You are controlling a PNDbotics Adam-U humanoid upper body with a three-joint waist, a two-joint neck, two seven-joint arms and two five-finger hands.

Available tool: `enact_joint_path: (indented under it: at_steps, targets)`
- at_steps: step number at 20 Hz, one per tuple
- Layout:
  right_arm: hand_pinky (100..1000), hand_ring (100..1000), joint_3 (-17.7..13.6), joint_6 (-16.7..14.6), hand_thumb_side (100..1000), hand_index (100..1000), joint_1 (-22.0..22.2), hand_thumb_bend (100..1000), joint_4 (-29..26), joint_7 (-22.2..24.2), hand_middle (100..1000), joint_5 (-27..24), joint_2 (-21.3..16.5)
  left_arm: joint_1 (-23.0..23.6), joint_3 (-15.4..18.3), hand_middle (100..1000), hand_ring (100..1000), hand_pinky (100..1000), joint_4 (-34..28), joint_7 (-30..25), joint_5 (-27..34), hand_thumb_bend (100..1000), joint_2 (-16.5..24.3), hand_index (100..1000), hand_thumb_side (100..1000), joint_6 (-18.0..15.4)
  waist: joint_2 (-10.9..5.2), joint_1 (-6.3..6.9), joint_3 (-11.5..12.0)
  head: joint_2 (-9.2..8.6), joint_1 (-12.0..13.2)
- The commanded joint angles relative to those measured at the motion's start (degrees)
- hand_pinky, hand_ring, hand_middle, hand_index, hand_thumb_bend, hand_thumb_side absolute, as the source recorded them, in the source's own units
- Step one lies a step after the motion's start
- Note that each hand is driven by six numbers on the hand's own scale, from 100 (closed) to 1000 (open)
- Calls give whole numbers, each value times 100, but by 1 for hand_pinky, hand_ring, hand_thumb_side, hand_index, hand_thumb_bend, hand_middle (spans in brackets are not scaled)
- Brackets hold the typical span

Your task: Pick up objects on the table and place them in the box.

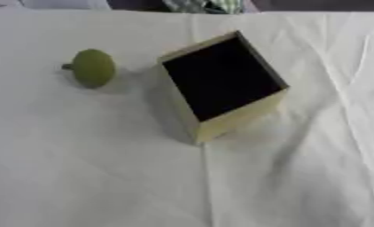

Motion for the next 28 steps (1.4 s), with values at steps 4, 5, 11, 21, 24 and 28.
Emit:
enact_joint_path:
  at_steps: [4,5,11,21,24,28]
  targets:
    - [847,836,-61,36,455,737,-34,100,-120,6,617,40,-157,135,6,627,843,682,-105,-66,5,428,335,769,345,8,-97,113,-21,11,-18]
    - [847,836,-60,43,456,737,-28,100,-120,12,617,44,-165,211,-14,629,842,683,-105,-83,-15,429,435,770,345,2,-99,139,-28,20,-5]
    - [847,835,-53,55,453,737,-9,100,-120,22,617,59,-261,746,-147,643,848,694,174,-114,-176,447,1315,781,362,-76,-122,271,-48,85,20]
    - [846,834,-24,81,447,737,37,100,-120,43,617,72,-329,368,-562,688,884,728,2559,-480,-582,486,2866,823,435,-664,-201,344,-19,177,20]
    - [845,833,-11,78,442,737,46,100,-120,55,617,59,-334,10,-791,710,898,747,3085,-838,-837,492,3121,842,465,-711,-228,337,-35,198,27]
    - [845,833,10,75,438,737,55,100,-120,82,617,45,-340,-394,-1105,751,932,777,3764,-1470,-1280,459,3392,873,529,-756,-253,331,-63,233,88]
